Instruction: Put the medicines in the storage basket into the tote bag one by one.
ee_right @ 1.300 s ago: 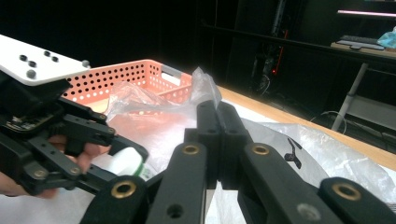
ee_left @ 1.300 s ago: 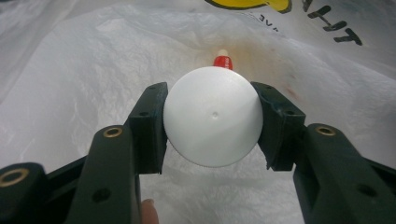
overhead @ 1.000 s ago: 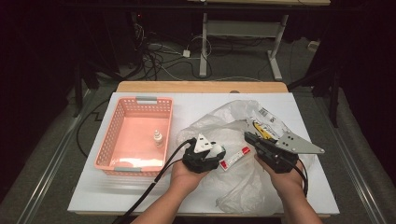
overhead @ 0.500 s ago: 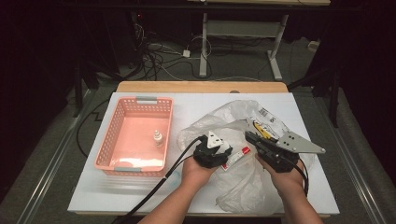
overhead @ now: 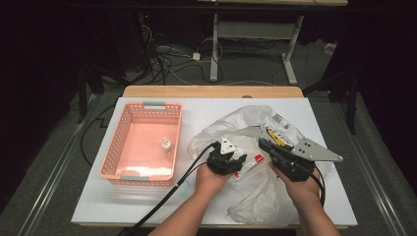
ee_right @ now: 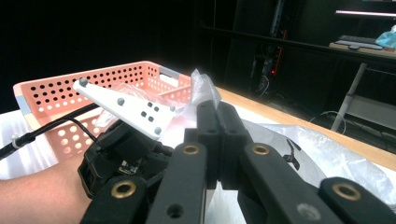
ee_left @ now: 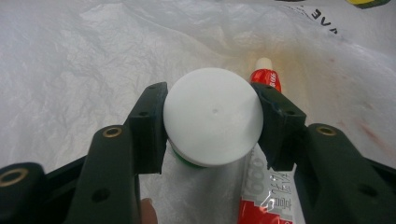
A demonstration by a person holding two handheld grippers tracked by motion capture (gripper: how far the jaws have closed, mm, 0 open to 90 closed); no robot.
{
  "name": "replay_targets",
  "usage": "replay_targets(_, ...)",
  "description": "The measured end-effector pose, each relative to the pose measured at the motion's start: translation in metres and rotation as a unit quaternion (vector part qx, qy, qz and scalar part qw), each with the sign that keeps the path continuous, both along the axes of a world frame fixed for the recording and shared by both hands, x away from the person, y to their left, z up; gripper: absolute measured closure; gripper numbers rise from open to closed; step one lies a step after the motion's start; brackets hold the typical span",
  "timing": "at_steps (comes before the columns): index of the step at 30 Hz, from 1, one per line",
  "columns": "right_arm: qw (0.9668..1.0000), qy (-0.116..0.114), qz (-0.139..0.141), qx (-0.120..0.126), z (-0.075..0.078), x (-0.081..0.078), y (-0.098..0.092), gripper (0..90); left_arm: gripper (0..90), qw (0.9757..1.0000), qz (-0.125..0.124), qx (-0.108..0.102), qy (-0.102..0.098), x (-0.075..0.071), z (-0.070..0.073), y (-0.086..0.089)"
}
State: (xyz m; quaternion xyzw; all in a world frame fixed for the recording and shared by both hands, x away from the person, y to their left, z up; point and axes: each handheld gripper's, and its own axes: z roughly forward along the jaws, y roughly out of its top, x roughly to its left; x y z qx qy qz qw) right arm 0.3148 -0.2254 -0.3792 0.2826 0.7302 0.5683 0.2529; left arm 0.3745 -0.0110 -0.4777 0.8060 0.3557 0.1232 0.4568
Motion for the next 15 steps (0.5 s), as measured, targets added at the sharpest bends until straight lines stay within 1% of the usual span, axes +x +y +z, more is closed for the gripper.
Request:
replay_targets(2,1.0,0.0,0.001,0.0,0.0,0.0,0.0,90.0,47.4,1.0,-0.001,0.003,-0.003,0.001,0.0,0.0)
replay_targets(4,1.0,-0.001,0.001,0.0,0.0,0.0,0.0,90.0,43.7,1.0,0.002,-0.004,-0.007,0.001,0.002,0.001)
replay_targets(6,1.0,-0.001,0.001,0.0,0.001,-0.001,0.0,90.0,42.9,1.0,0.0,-0.003,-0.008,0.001,0.003,0.002)
replay_targets(7,1.0,-0.001,0.001,0.001,0.001,-0.001,0.0,90.0,40.4,1.0,0.001,0.0,-0.008,0.0,0.004,0.003)
replay_targets(11,1.0,0.0,0.0,0.0,0.001,-0.001,-0.001,90.0,40.2,0.9998,-0.01,0.013,-0.01,-0.004,0.007,0.006)
replay_targets(15,1.0,0.0,-0.001,0.0,0.001,-0.001,-0.002,90.0,40.1,0.9997,-0.018,0.009,-0.011,-0.011,0.011,0.011)
